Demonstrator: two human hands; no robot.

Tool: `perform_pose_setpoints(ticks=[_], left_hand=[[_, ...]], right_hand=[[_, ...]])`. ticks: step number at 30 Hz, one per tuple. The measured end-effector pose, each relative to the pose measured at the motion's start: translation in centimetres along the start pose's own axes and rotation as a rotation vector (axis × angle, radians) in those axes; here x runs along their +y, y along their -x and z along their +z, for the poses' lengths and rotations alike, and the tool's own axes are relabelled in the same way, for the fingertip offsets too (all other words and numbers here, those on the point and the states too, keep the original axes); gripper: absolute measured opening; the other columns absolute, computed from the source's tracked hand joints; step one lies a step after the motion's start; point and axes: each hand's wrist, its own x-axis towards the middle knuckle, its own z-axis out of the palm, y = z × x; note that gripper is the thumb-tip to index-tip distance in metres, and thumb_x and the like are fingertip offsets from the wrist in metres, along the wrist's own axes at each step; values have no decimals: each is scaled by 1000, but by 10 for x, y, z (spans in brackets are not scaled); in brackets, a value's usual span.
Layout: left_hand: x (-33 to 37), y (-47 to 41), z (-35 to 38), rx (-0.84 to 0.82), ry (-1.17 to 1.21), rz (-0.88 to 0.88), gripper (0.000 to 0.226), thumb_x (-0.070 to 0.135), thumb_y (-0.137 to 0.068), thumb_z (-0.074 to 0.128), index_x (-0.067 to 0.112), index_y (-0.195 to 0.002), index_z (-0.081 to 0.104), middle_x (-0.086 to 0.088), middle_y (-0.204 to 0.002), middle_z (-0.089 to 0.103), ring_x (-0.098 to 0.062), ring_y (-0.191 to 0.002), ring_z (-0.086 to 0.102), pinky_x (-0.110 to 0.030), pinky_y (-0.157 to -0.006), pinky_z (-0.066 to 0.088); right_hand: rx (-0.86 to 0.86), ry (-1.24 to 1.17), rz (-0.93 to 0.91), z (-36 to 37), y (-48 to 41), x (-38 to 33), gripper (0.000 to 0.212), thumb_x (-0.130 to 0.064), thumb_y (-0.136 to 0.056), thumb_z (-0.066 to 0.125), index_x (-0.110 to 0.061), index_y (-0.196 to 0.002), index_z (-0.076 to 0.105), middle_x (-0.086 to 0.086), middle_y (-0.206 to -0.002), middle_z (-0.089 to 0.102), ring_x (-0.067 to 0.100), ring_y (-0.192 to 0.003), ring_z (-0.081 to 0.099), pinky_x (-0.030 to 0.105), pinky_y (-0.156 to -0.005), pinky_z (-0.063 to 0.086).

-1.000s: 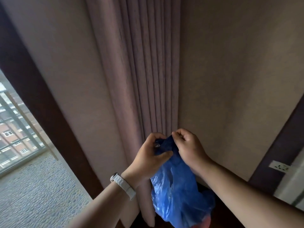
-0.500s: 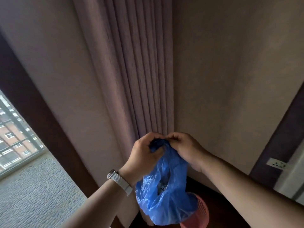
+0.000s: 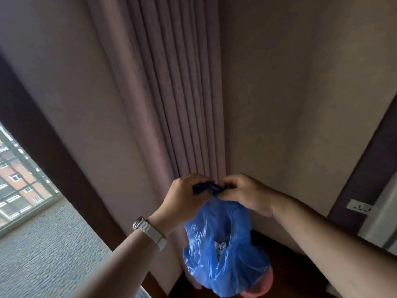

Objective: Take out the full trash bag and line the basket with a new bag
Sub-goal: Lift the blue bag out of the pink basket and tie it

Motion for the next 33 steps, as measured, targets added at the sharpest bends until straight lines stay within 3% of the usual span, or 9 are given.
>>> perform_pose_setpoints(ticks=[4,8,13,17,21,24,26,29,33], left_hand=[[-2,5,-1,-42,19,134,37,3,-82,68,29,-108,72,19,-96,69,4,-92,63,-11,-81,47],[-9,4,2,-92,-69,216,33,11,-85,66,29,-113,71,21,-97,63,2,-96,60,-10,-84,42],[-7,5,9,-57,-103,209,32,18,-84,67,25,-114,71,30,-95,58,14,-91,55,-4,-81,39],[-6,2,11,-23,-56,146,26,9,-84,69,22,-105,75,19,-87,63,8,-86,57,-3,-75,38],[-3,0,13,0,1,63,18,7,-84,70,19,-95,76,9,-77,63,5,-67,54,-9,-62,39],[-4,0,15,-36,187,-28,20,14,-84,71,19,-104,74,5,-88,74,2,-77,61,-21,-74,51],[-7,2,15,-51,434,-132,28,17,-85,67,16,-112,72,-3,-100,76,-14,-93,69,-33,-85,55],[-9,6,15,-69,897,-320,31,-3,-93,51,13,-104,75,-17,-104,74,-30,-98,69,-41,-89,53],[-6,10,21,-154,1011,-338,38,-6,-76,57,7,-107,74,-25,-109,70,-38,-101,67,-47,-93,53]], right_hand=[[-74,-51,51,-7,2,4,17,-7,-78,66,-1,-93,69,13,-89,68,23,-86,64,34,-80,49],[-103,-212,48,-10,5,5,27,-2,-71,62,-10,-96,66,10,-91,69,17,-83,65,25,-68,51],[-127,-304,-9,-8,11,5,42,9,-76,60,-6,-115,58,9,-95,68,16,-85,66,23,-69,52],[30,-87,-160,-2,10,11,37,9,-81,67,-17,-106,63,5,-95,67,18,-92,64,31,-83,53],[197,34,-280,4,10,11,20,-1,-83,72,-17,-95,70,-5,-85,71,9,-86,66,22,-79,51],[297,81,-335,6,11,9,17,-3,-84,71,-18,-90,73,-2,-85,73,13,-85,68,23,-78,53],[330,70,-359,6,13,8,20,-2,-84,71,-22,-88,73,-2,-85,74,13,-86,69,24,-80,55],[390,55,-359,3,14,11,19,-2,-83,72,-21,-86,74,-4,-81,73,6,-81,67,19,-77,52],[426,59,-346,3,15,16,17,-2,-83,73,-19,-86,75,-2,-81,74,3,-78,66,14,-73,49]])
